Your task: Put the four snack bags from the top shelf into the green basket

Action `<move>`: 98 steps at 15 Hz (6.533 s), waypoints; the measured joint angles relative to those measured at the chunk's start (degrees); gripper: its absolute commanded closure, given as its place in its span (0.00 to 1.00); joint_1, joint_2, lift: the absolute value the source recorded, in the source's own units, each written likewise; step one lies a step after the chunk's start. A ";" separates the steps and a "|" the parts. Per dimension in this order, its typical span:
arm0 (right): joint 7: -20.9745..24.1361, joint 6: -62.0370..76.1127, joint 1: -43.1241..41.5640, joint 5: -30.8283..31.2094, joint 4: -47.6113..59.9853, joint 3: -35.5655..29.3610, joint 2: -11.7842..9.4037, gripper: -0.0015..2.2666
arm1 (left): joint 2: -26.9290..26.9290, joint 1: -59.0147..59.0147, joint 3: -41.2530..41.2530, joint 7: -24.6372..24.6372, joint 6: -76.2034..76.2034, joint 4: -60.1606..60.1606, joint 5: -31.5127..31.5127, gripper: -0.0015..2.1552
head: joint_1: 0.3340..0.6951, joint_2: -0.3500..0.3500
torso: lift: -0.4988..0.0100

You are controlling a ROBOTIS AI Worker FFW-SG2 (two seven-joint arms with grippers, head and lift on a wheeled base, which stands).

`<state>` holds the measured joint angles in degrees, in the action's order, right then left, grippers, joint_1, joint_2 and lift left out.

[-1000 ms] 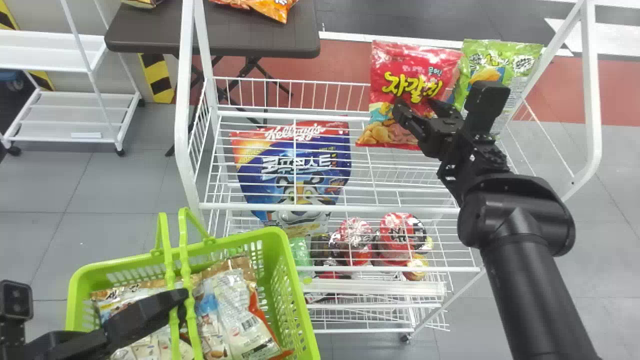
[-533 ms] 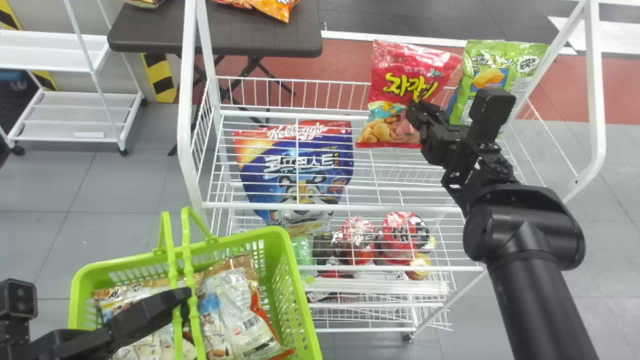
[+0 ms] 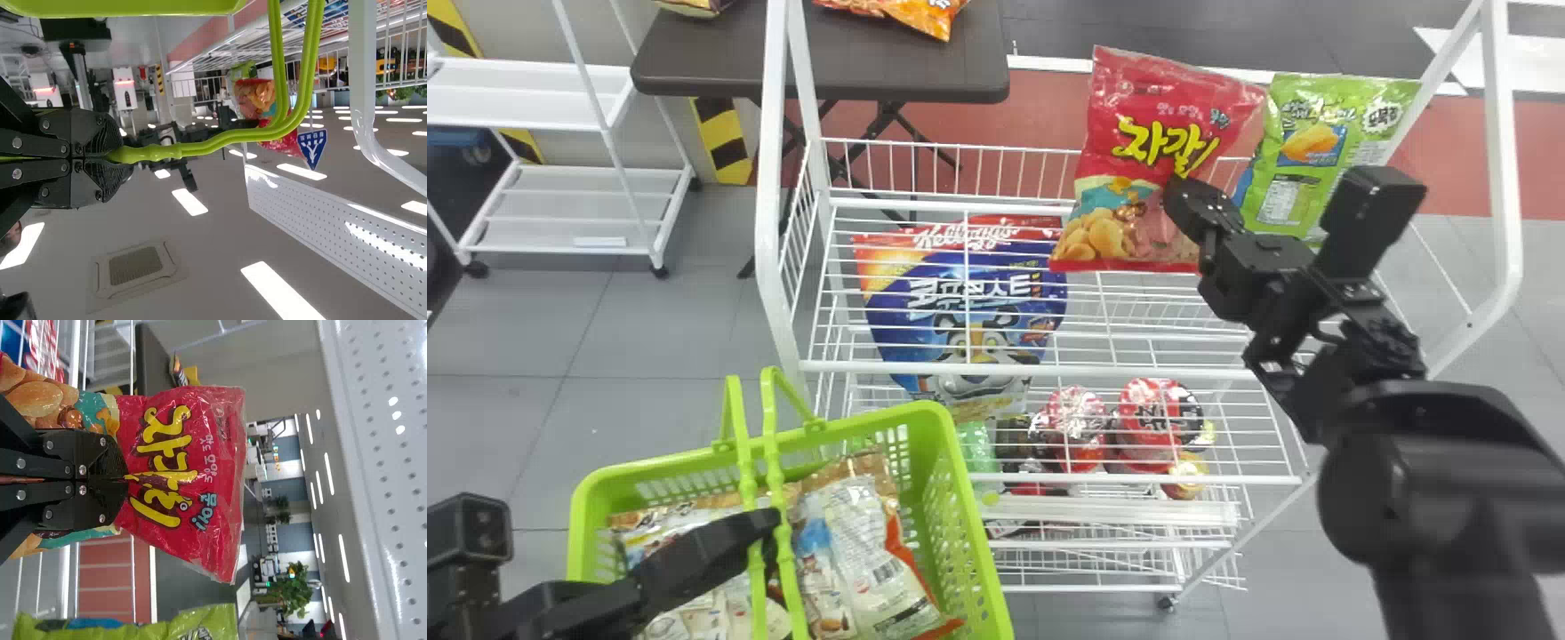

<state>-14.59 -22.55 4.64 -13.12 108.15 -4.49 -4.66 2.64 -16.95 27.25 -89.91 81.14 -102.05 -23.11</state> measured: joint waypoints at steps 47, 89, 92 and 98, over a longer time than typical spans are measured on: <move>-1.29 -11.99 2.13 -1.29 1.90 -3.76 -1.33 0.01 | 0.35 0.10 -0.29 0.00 0.21 -0.16 -0.27 1.00 | 1.00 0.39 | 0.98; -2.51 -36.23 11.30 -26.56 20.74 2.43 -2.11 1.00 | 0.34 1.10 -0.09 0.00 -0.32 1.56 0.03 1.00 | 1.00 0.77 | 0.98; -3.46 -39.30 12.52 -31.57 21.89 4.02 -2.11 1.00 | 0.38 1.37 -0.11 0.00 -0.32 2.15 0.09 1.00 | 1.00 0.86 | 0.98; -4.02 -42.84 13.32 -36.28 16.87 8.44 -2.12 1.00 | 0.48 1.65 -0.36 0.00 -0.32 2.23 -0.08 1.00 | 1.00 1.00 | 0.98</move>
<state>-18.61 -65.39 17.96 -49.40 125.02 3.95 -6.77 3.12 -15.30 26.89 -89.91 80.82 -99.82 -23.20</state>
